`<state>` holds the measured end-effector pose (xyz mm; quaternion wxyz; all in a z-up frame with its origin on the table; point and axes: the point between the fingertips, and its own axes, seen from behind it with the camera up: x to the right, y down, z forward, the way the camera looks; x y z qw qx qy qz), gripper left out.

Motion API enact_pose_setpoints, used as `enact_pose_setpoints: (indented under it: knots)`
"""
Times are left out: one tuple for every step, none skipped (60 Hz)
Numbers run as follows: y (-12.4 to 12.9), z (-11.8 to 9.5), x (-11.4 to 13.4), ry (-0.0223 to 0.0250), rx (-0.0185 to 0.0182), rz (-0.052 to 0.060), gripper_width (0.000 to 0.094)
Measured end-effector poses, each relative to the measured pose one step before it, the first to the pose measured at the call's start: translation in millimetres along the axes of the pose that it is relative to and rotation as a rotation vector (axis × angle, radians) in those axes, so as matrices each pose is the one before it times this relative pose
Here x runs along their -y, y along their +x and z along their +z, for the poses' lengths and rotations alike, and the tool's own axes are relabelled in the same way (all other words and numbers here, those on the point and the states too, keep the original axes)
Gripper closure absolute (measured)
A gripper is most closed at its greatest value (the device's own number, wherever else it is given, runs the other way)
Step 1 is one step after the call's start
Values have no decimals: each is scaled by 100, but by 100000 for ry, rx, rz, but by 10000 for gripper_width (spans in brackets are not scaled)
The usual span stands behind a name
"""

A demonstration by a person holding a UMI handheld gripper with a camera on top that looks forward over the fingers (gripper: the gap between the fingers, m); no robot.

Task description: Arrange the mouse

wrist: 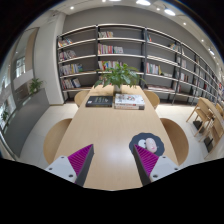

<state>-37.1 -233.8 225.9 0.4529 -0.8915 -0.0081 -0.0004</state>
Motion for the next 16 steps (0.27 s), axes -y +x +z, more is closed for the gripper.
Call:
enact_pose_setpoints:
  knots:
    - [-53,-128,-12,12,-20,-187,149]
    - [-26,-93,-21,44,-34,-273,149]
    - [-44,-111,-53,9,-74,-272,149]
    - [-175,-188,-67,88,-174,-177,149]
    - [-57,-104,-45,103,-147,-108,148]
    - [-58,-137,-38,169,-84,-17,149]
    - [-58,-66,-65,114,-35,-36,149]
    - [-51,-63,-47,84,12,-53,148]
    - [-53,-81,-46,60,8,-31,148]
    - [-56,-79,-47,60,-5,-8,149]
    - [-28,-52,-26,56,-2,69,148]
    - [-15,-11,84,-37,59,107,150]
    - [-29,-31,-62,87,6,221,149]
    - [-43,-73,-39,67,77,177,148]
    - [-50,-94,-46,-24,63,147,150]
    - [-53,-78,-56,-112,63,96,150]
